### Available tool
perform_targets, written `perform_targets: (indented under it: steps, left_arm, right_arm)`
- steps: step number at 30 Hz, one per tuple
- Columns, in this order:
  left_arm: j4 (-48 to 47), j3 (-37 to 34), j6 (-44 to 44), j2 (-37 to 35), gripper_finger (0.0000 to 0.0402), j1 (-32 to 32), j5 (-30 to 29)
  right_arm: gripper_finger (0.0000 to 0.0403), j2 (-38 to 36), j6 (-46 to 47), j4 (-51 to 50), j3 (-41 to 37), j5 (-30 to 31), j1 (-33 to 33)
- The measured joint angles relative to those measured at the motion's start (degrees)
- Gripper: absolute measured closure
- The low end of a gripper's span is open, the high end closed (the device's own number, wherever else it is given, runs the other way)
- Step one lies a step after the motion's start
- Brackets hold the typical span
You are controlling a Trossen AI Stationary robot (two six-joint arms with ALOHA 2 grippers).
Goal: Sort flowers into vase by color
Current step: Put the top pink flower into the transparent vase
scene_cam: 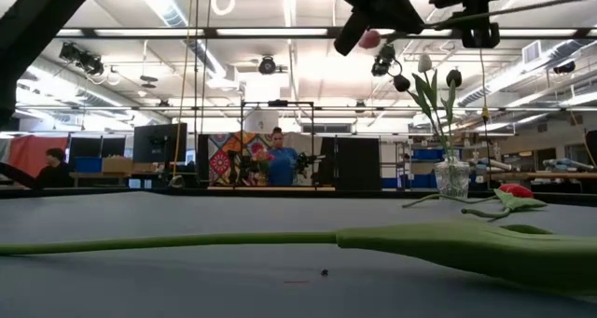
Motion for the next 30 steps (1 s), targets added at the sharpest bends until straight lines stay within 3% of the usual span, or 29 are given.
perform_targets:
  steps: [11,19,23,25,30]
  left_arm:
    - [1.7,0.0,0.0,0.0,0.0384,-2.0,-2.4]
    - [3.4,0.0,0.0,0.0,0.0384,-2.6,-2.4]
    - [3.4,0.0,-0.8,0.1,0.0383,-2.6,-2.4]
    - [3.2,0.0,-4.2,0.1,0.0383,-2.6,-2.4]
    - [3.1,0.0,-18.6,0.1,0.0352,-2.1,-1.9]
  right_arm:
    - [0.0281,0.0,0.4,-0.2,0.0,4.8,3.0]
    - [0.0298,0.0,0.4,-0.4,0.0,4.7,3.1]
    - [0.0357,0.0,-0.4,-0.3,0.0,4.9,3.6]
    - [0.0387,0.0,-0.8,-0.3,0.0,5.9,4.0]
    - [0.0395,-0.3,-1.5,-1.4,0.1,11.8,4.2]
